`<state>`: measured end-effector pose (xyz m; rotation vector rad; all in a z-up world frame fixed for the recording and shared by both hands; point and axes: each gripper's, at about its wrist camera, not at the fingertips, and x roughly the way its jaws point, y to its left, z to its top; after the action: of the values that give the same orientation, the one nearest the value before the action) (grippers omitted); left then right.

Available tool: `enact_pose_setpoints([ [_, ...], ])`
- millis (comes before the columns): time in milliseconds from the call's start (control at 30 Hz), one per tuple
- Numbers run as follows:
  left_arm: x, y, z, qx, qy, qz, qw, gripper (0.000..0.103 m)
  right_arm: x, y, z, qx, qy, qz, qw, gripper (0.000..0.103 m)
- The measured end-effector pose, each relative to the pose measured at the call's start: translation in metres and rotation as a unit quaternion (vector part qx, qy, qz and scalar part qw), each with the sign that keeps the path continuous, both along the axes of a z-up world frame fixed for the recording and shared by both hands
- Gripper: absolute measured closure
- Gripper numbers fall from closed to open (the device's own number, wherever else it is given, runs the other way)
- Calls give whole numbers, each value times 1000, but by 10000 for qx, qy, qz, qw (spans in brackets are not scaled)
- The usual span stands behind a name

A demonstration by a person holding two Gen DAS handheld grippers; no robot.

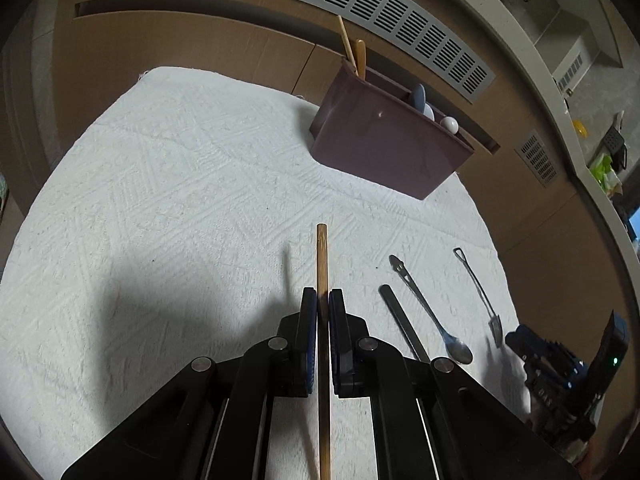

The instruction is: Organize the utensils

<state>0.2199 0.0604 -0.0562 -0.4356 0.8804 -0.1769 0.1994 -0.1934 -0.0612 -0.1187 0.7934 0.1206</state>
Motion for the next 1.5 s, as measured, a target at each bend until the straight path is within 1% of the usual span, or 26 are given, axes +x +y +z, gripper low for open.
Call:
enact_pose_setpoints([
  [67, -4, 1, 5, -54, -69, 2, 10000, 97, 4, -11, -2, 97, 140, 5, 9999, 71],
  [133, -7, 0, 10, -63, -160, -41, 9998, 97, 10, -19, -9, 174, 338, 72, 9993, 71],
  [200, -8, -3, 15, -21, -250, -96, 9996, 97, 20, -18, -10, 112, 352, 206, 9991, 71],
  [267, -8, -7, 18, 11, -312, -132, 9994, 97, 39, -13, -5, 124, 249, 387, 9989, 71],
  [300, -9, -8, 20, 18, -327, -132, 9994, 97, 53, -10, -4, 149, 277, 524, 9981, 71],
  [367, -12, -10, 23, 34, -355, -159, 9992, 97, 77, 0, -7, 101, 490, 654, 9966, 71],
  [433, -14, -11, 28, 71, -414, -177, 9990, 97, 98, 6, -16, 114, 763, 717, 9944, 76],
  [467, -14, -11, 29, 78, -430, -190, 9989, 97, 106, 7, -22, 136, 916, 672, 9934, 81],
  [500, -14, -11, 31, 79, -442, -198, 9988, 97, 110, 6, -23, 251, 881, 612, 9939, 86],
  [533, -15, -11, 33, 75, -454, -197, 9987, 97, 113, 6, -24, 308, 964, 560, 9933, 93],
  [567, -15, -11, 35, 64, -469, -204, 9987, 97, 112, 7, -23, 327, 973, 509, 9934, 96],
  [700, -15, -12, 39, 96, -551, -242, 9981, 97, 93, 7, -11, 722, 740, 470, 9935, 97],
  [800, -16, -16, 43, 170, -620, -284, 9975, 97, 73, 7, 6, 1010, 440, 486, 9927, 98],
  [933, -18, -18, 51, 206, -743, -318, 9965, 97, 57, 5, 30, 1346, 92, 530, 9894, 99],
  [1033, -18, -20, 62, 197, -903, -341, 9951, 97, 53, 6, 46, 1594, -103, 611, 9853, 101],
  [1100, -16, -21, 70, 204, -1010, -353, 9940, 97, 52, 11, 55, 1636, -272, 637, 9841, 101],
  [1200, -7, -23, 85, 265, -1195, -403, 9917, 97, 56, 19, 65, 1745, -379, 762, 9810, 101],
  [1333, 9, -25, 105, 360, -1441, -468, 9878, 97, 67, 27, 72, 1761, -361, 923, 9794, 101],
  [1400, 15, -23, 111, 326, -1494, -470, 9871, 97, 78, 35, 68, 1431, -306, 1003, 9841, 100],
  [1467, 20, -19, 115, 289, -1532, -458, 9867, 97, 88, 40, 58, 1226, -50, 1228, 9848, 98],
  [1500, 22, -17, 115, 279, -1534, -423, 9869, 97, 93, 44, 48, 1110, 150, 1380, 9841, 94],
])
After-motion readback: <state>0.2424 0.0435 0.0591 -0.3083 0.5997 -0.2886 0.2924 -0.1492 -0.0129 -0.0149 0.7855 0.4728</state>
